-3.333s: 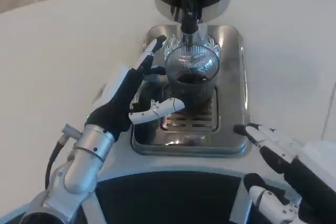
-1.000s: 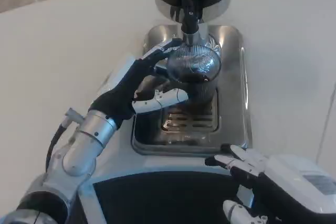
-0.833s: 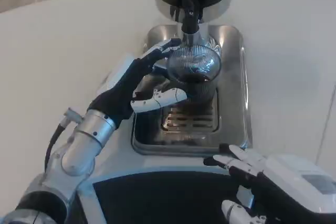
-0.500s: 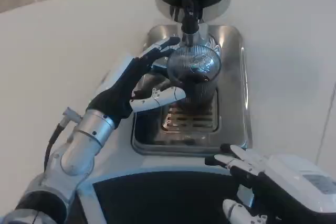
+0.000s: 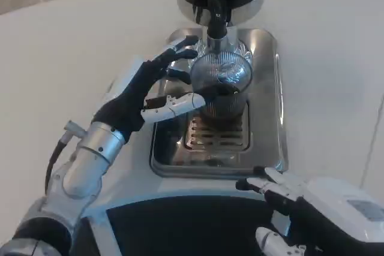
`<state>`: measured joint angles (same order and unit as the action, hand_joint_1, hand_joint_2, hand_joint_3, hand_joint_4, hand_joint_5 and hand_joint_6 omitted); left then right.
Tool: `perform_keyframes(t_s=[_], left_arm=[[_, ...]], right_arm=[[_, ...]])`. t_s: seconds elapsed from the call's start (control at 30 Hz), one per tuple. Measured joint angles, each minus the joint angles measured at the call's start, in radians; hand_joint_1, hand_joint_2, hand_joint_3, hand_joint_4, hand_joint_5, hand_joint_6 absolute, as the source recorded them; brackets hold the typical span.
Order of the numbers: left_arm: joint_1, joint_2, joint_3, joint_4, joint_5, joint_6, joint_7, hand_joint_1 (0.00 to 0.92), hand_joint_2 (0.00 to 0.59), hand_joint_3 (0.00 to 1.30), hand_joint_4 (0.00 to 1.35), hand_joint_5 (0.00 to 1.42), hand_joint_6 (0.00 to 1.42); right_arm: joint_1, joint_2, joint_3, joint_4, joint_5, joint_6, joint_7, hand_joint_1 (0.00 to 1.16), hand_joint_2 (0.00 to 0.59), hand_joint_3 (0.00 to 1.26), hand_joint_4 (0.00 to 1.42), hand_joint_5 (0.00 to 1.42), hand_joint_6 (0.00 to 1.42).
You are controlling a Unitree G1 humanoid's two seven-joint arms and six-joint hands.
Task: Grasp the cup under the faucet to collect the drink, then remove the cup.
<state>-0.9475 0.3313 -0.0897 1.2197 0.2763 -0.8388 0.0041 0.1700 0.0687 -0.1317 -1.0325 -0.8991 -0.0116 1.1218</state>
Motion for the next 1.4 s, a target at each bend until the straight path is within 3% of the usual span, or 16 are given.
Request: perform_keyframes(t_s=[0.53, 0.93, 1.4], left_arm=[[0.0, -0.014, 0.009, 0.0, -0.034, -0.006, -0.051, 0.398, 0.055, 0.18, 0.2, 0.45, 0.36], [-0.012, -0.027, -0.007, 0.007, -0.031, -0.014, -0.095, 0.425, 0.045, 0.08, 0.14, 0.41, 0.36], [-0.034, -0.037, -0.03, 0.027, -0.027, -0.012, -0.101, 0.454, 0.052, 0.07, 0.15, 0.48, 0.5]], right_arm=[[0.0, 0.0, 0.006, 0.0, -0.005, 0.016, 0.0, 0.0, 0.58, 0.14, 0.01, 0.0, 0.03], [0.001, -0.001, -0.002, 0.0, -0.011, 0.023, 0.0, 0.0, 0.578, 0.15, 0.03, 0.0, 0.03], [-0.005, -0.001, 0.015, 0.0, -0.033, 0.035, 0.002, 0.0, 0.585, 0.15, 0.04, 0.0, 0.03]])
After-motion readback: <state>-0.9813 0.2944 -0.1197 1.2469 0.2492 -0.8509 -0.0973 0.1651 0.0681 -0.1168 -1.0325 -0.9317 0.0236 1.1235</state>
